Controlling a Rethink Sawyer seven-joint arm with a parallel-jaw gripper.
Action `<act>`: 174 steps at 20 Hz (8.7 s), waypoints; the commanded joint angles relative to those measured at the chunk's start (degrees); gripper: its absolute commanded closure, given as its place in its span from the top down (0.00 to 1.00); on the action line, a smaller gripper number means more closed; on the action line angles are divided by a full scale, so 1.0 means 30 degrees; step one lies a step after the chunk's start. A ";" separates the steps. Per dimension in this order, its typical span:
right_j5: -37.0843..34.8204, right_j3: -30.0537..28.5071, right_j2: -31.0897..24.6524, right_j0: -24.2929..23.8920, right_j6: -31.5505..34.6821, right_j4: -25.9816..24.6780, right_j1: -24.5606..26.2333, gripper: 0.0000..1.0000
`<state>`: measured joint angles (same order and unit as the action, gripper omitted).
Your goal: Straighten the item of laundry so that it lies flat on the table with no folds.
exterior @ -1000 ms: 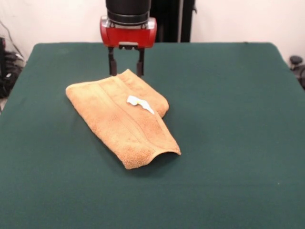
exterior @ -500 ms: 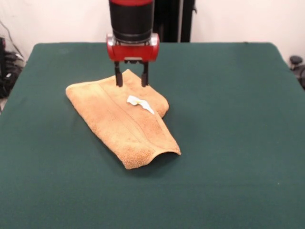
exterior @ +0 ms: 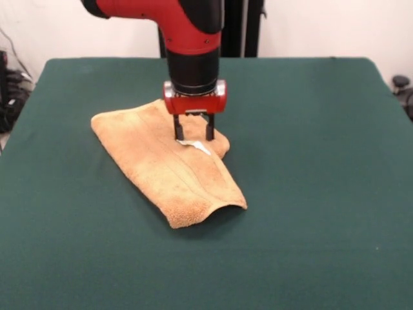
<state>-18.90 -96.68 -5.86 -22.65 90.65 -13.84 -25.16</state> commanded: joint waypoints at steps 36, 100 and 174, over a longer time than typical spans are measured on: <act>0.3069 0.1686 0.1924 0.3134 0.3815 0.0946 0.2930 0.00; -0.0525 0.0564 0.0935 0.1855 0.1922 0.0932 0.0125 0.00; -1.4053 0.3492 -0.2449 -0.2298 -0.1482 0.1591 -0.1714 0.00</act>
<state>-56.82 -84.10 -5.04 -28.90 90.65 -11.77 -31.41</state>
